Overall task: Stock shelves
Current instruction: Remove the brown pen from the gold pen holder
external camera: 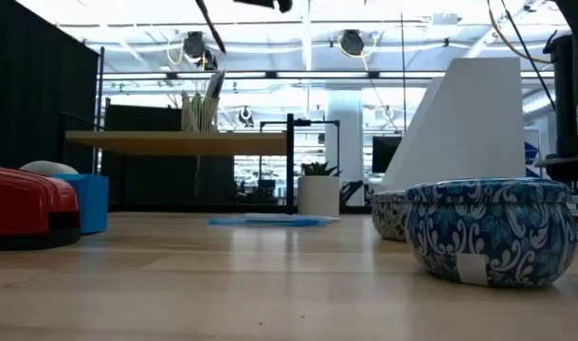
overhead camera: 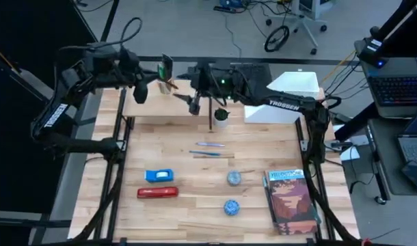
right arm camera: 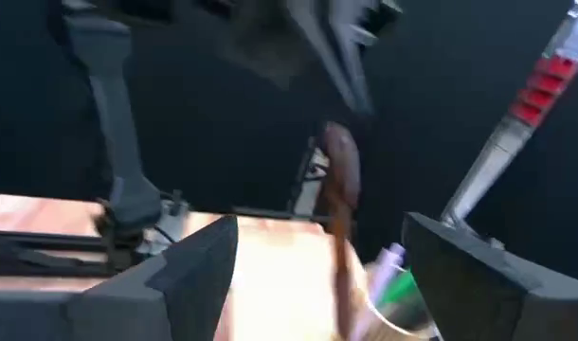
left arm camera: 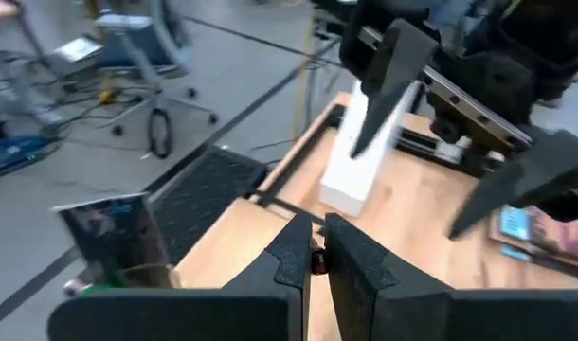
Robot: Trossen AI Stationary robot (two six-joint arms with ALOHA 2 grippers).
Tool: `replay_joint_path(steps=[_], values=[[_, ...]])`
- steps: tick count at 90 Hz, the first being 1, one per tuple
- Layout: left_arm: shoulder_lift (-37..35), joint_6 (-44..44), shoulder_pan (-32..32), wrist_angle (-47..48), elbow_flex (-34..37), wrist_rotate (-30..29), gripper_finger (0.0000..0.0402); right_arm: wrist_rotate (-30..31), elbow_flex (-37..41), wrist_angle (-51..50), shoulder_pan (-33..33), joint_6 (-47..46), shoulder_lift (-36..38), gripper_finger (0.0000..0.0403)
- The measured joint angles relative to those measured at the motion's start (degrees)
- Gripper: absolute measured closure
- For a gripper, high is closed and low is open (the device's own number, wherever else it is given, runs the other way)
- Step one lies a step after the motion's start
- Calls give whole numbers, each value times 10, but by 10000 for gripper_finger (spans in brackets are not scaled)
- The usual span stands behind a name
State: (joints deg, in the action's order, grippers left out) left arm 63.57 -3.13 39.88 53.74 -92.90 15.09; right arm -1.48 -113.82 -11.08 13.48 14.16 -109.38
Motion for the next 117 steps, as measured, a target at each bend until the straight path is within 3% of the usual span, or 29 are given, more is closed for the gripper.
replay_joint_path(steps=[21,40,69,93,117], values=[[0,-21,-30,-15,0,60,389,46,0,-26,-32,-73,-23,140],[0,-40,-67,-17,0,87,389,70,0,-23,-55,-79,-37,163],[4,-75,-71,10,5,87,389,93,0,-24,-63,-70,-37,268],[9,-79,-71,8,10,84,389,85,0,-49,-53,-77,-37,381],[14,-80,-71,16,10,68,383,60,-2,-103,-53,-100,-32,391]])
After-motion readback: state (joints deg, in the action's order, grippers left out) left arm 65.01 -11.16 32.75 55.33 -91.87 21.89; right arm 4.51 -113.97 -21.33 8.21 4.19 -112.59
